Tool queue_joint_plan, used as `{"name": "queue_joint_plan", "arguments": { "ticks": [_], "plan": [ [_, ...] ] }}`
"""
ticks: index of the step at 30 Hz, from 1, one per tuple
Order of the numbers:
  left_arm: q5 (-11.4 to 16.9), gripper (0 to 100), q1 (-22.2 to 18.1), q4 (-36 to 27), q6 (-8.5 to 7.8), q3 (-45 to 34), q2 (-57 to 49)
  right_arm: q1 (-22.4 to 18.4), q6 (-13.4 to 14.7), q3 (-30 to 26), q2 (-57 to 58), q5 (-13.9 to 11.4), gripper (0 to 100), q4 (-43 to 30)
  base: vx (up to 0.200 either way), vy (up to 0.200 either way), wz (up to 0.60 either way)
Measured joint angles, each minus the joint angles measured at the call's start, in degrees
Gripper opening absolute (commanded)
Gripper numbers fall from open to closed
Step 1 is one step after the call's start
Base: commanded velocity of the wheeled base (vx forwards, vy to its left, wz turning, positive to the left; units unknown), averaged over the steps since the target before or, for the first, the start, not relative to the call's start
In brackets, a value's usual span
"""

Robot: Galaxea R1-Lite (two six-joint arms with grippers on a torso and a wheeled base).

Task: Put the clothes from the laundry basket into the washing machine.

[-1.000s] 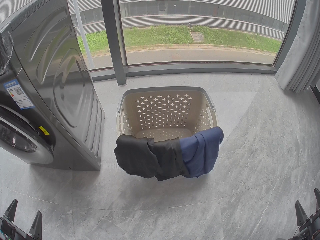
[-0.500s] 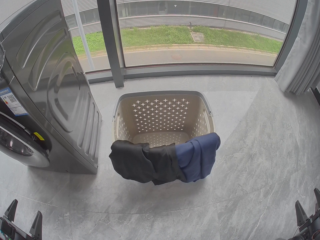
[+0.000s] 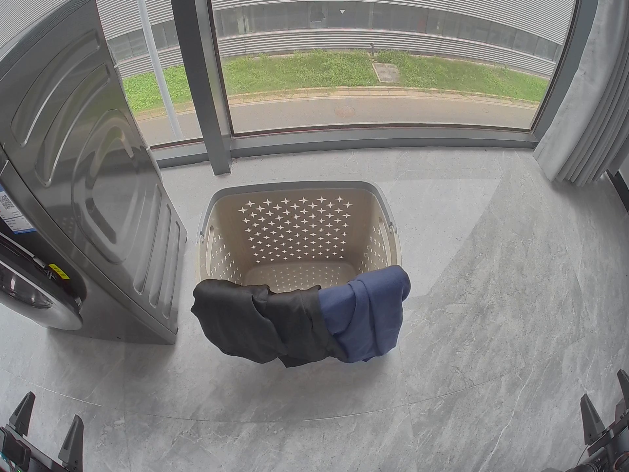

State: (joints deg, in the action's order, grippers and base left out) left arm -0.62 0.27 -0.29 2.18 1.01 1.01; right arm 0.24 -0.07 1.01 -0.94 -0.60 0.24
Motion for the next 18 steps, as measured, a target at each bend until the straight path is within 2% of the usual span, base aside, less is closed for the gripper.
{"name": "queue_joint_plan", "arguments": {
  "ticks": [18],
  "plan": [
    [-0.02,100,-0.05,0.0,0.06,0.0,0.02,-0.02,0.02,0.0,0.0,0.06,100,0.0,0.2,0.0,0.0]
  ]
}}
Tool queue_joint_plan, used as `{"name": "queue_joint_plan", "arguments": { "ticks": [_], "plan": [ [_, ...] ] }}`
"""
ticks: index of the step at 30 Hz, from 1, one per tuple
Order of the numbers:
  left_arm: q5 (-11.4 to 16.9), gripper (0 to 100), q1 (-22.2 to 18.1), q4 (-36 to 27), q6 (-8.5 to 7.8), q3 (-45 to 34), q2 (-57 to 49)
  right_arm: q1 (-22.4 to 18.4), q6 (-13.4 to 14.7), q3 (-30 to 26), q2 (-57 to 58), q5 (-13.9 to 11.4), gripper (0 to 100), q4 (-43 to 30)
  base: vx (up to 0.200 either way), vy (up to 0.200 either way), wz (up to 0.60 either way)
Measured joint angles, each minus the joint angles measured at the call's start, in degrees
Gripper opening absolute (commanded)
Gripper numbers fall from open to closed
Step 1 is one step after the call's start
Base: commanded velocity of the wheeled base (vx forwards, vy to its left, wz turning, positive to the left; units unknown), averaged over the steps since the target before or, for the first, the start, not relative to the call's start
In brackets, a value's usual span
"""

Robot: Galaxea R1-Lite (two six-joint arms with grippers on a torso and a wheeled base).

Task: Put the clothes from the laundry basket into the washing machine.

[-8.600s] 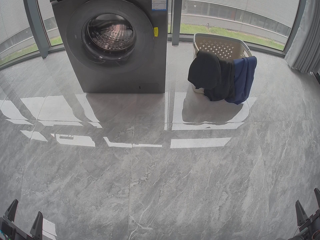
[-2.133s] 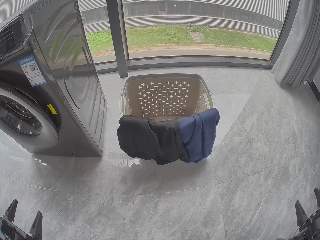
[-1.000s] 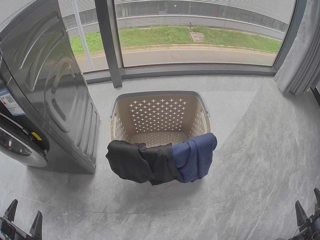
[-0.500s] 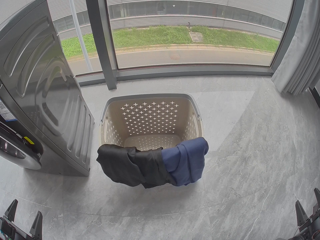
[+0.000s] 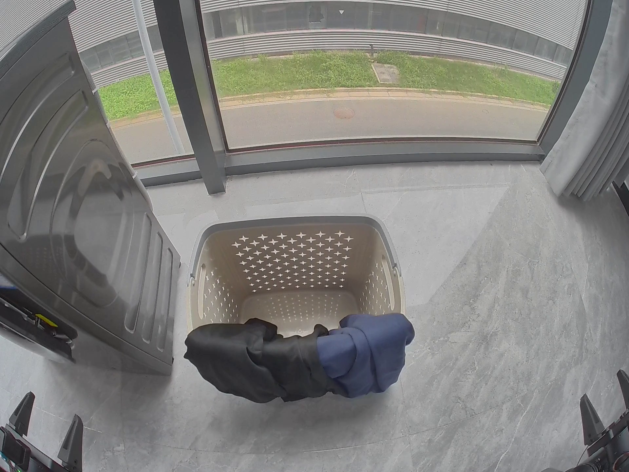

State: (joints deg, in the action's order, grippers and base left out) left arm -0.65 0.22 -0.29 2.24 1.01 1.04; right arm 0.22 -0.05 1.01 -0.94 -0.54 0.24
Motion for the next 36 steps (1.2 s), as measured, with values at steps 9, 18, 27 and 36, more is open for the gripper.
{"name": "queue_joint_plan", "arguments": {
  "ticks": [9,18,27,36],
  "plan": [
    [-0.01,100,0.09,0.02,0.0,0.0,0.0,-0.04,-0.02,0.0,0.0,0.02,100,0.0,0.044,0.0,0.0],
    [0.02,100,0.05,0.02,0.0,0.0,-0.02,0.02,-0.02,0.0,0.01,0.02,100,0.0,0.156,0.0,0.0],
    [0.05,100,0.05,0.02,0.02,0.0,0.0,0.02,-0.02,0.0,0.0,0.02,100,-0.02,0.089,0.0,0.0],
    [0.05,100,0.05,0.02,0.0,0.0,0.0,0.02,-0.02,0.0,0.0,0.0,100,-0.02,0.133,0.0,0.0]
  ]
}}
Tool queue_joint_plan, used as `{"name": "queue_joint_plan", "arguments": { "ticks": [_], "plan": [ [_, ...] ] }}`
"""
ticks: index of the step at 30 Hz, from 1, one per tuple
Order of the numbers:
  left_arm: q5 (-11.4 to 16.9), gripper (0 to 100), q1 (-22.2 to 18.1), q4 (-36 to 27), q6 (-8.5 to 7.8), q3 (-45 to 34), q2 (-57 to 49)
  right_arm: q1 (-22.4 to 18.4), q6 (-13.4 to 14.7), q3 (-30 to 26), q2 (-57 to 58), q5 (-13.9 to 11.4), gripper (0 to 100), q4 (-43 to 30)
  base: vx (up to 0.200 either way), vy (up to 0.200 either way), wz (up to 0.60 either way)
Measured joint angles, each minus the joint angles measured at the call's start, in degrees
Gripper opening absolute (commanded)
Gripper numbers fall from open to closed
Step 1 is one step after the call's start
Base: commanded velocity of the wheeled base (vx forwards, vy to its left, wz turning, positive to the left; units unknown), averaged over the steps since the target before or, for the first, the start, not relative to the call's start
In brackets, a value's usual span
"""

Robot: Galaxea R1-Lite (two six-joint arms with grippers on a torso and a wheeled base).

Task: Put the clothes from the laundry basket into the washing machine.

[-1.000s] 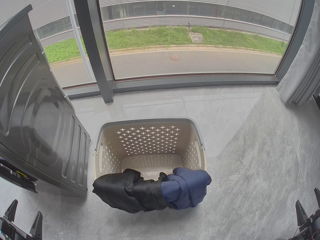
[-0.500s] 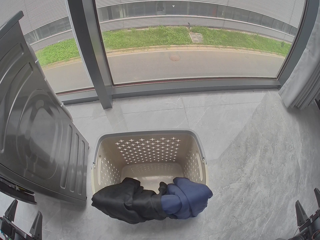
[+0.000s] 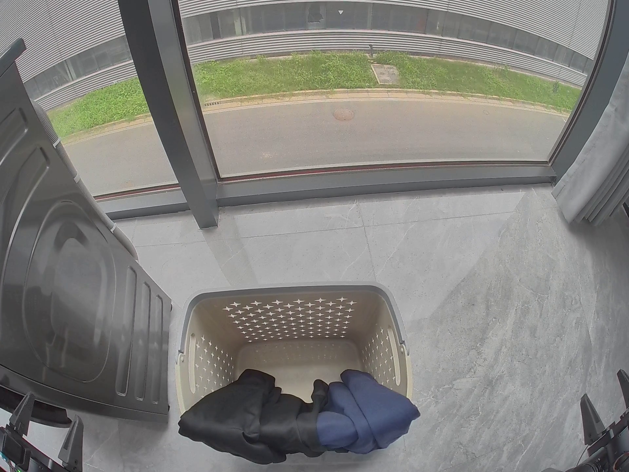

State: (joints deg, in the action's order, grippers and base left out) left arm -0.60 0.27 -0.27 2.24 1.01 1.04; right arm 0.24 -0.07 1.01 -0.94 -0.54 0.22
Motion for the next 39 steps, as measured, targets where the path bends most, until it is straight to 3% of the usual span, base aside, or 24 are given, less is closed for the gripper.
{"name": "queue_joint_plan", "arguments": {
  "ticks": [17,23,32,39],
  "plan": [
    [0.0,100,0.0,0.0,0.0,0.0,0.0,0.0,0.0,0.0,0.0,0.02,100,0.02,0.071,0.0,0.0],
    [0.02,100,0.0,0.0,0.0,0.0,0.0,0.0,0.0,0.0,0.0,0.05,100,0.0,0.2,0.0,0.0],
    [0.0,100,0.0,0.02,0.0,0.0,0.0,0.0,0.0,0.0,0.0,0.02,100,0.02,0.0,0.0,0.0],
    [-0.06,100,0.0,0.0,0.0,0.0,-0.02,0.0,0.0,0.0,0.0,0.02,100,0.02,0.2,0.0,0.0]
  ]
}}
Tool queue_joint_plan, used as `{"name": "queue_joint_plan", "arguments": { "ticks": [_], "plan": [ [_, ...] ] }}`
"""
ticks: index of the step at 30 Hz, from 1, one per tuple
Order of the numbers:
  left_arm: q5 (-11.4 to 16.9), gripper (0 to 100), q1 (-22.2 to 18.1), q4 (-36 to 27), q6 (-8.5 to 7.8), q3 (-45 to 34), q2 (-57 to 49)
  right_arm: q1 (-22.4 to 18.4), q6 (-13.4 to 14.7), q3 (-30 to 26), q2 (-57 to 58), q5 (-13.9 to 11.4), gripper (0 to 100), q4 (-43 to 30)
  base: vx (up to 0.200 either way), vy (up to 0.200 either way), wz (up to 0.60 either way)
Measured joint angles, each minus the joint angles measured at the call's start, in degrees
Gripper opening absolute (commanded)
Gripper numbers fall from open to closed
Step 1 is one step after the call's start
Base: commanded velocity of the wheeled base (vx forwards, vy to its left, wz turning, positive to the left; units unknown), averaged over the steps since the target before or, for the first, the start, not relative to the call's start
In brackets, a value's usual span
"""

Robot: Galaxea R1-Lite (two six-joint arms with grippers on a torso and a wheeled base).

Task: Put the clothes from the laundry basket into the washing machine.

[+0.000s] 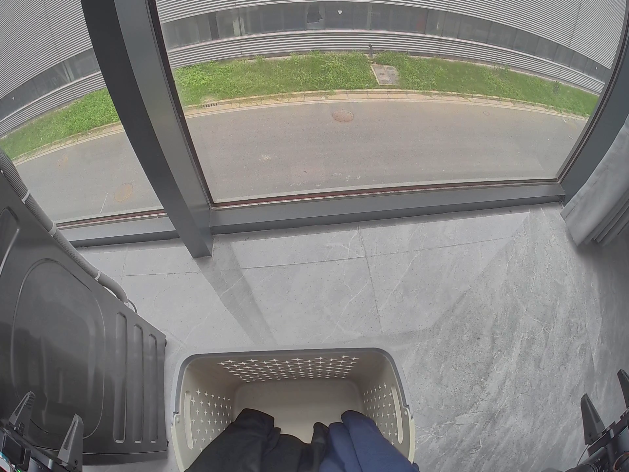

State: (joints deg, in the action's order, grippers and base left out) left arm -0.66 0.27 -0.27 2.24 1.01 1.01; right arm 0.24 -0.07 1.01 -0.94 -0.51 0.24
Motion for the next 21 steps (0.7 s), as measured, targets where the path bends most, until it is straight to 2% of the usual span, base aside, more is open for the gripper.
{"name": "queue_joint_plan", "arguments": {
  "ticks": [21],
  "plan": [
    [0.01,100,0.0,0.0,0.1,0.0,0.02,0.0,0.0,0.0,0.0,-0.02,100,0.0,0.0,0.0,0.0]
  ]
}}
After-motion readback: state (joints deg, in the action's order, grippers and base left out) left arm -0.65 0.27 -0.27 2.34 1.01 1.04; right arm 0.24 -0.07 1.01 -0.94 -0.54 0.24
